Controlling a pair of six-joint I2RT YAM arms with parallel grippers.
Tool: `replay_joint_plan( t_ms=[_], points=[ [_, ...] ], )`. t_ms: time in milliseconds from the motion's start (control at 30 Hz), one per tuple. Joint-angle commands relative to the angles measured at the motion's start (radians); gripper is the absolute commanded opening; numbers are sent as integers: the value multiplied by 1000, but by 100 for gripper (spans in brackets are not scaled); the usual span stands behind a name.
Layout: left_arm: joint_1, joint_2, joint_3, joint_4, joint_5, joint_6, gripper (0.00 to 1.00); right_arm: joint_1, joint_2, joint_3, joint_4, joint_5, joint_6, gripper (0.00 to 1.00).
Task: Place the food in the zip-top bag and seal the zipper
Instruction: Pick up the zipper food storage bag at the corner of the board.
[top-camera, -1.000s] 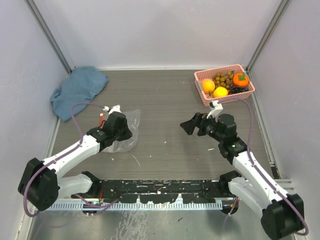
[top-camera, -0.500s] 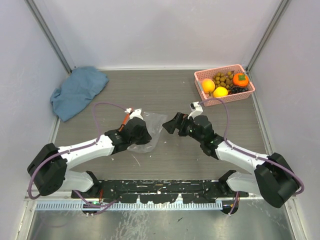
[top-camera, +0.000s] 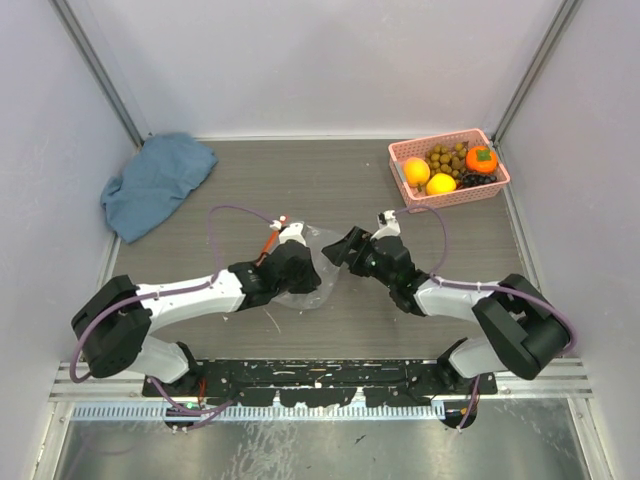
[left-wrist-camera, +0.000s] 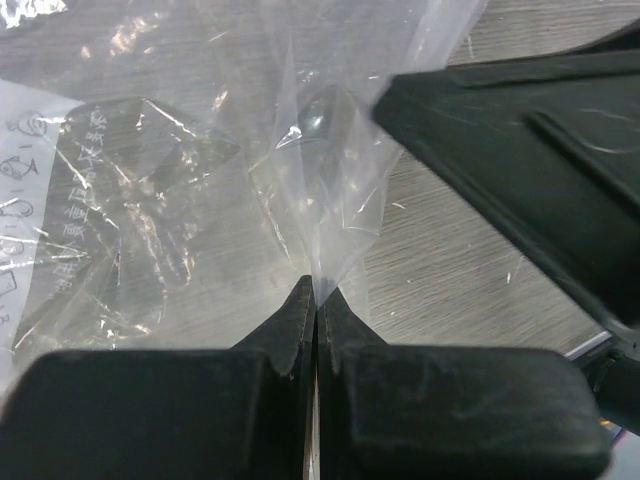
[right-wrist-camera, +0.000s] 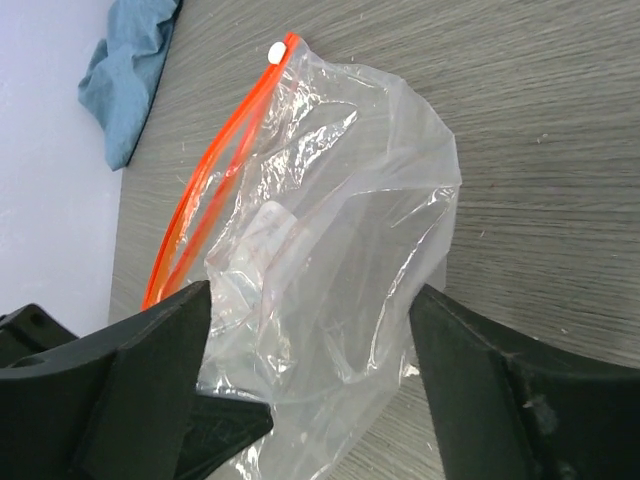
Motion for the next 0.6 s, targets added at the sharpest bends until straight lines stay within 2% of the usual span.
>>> replay_joint_plan(
  t_ms=[0,33,100,167,233,367,567],
  points=[
    [-26,18,53,73,-19,-7,0,7,42,-3,131,14,39,77],
    [-29,20,56,73,-18,-7,0,7,51,-5,136,16,38,71],
    [-30,23,60,68,-16,-7,1,7,62,-7,143,17,29,53],
    [-30,18,60,61,-19,-8,7,7,65,-7,139,18,19,37],
    [-31,10,56,53,-25,-9,15,7,62,-2,127,16,2,23],
    [-30,-18,58,27,-24,12,32,7,57,7,99,18,-31,2],
    [7,-95,69,-99,-38,64,51,2,46,13,86,-13,-78,1]
  ],
)
